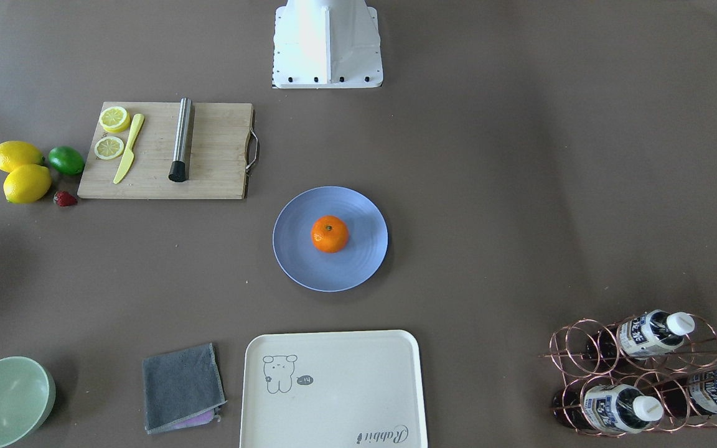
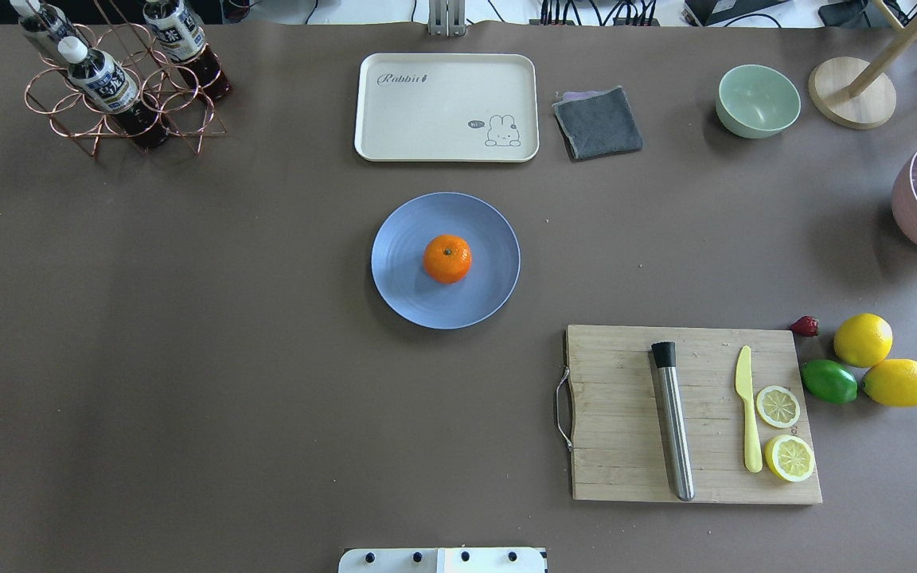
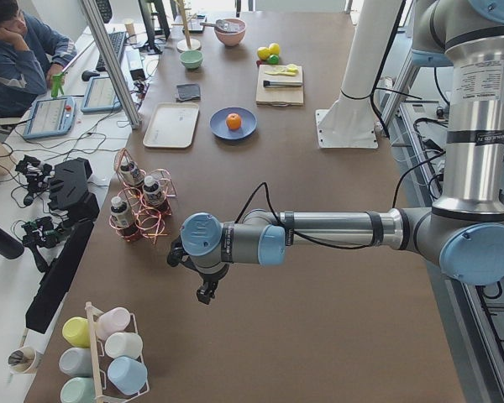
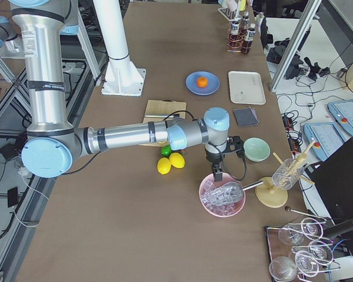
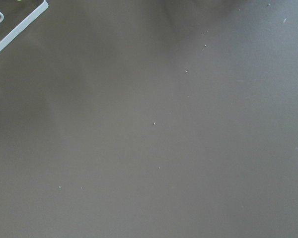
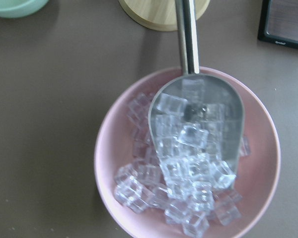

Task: Pick orange to plate

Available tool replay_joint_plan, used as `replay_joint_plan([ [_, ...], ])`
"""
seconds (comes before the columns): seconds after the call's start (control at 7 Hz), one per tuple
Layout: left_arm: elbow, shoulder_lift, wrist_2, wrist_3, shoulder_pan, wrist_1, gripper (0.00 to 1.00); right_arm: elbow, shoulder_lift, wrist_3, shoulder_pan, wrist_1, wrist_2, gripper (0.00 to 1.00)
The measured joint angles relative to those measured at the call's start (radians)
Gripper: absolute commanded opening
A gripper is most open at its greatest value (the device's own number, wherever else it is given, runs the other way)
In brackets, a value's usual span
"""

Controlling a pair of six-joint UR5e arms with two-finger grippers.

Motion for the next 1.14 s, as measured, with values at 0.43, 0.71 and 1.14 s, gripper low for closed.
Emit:
replay_joint_plan([
  [0.43, 0.001, -0.001, 0.0, 0.0, 0.0, 0.002, 0.98, -0.09, -0.071, -0.118, 0.154, -0.014, 0.023, 1.0],
  [0.71, -0.002, -0.001, 0.003, -0.001, 0.0, 0.007, 0.98, -0.104, -0.059, -0.02, 0.165, -0.077, 0.032, 1.0],
  [1.14, 0.014, -0.002, 0.005, -0.003, 0.001, 0.014, 0.98, -0.058, -0.041, 0.001, 0.166, -0.24, 0.107, 1.0],
])
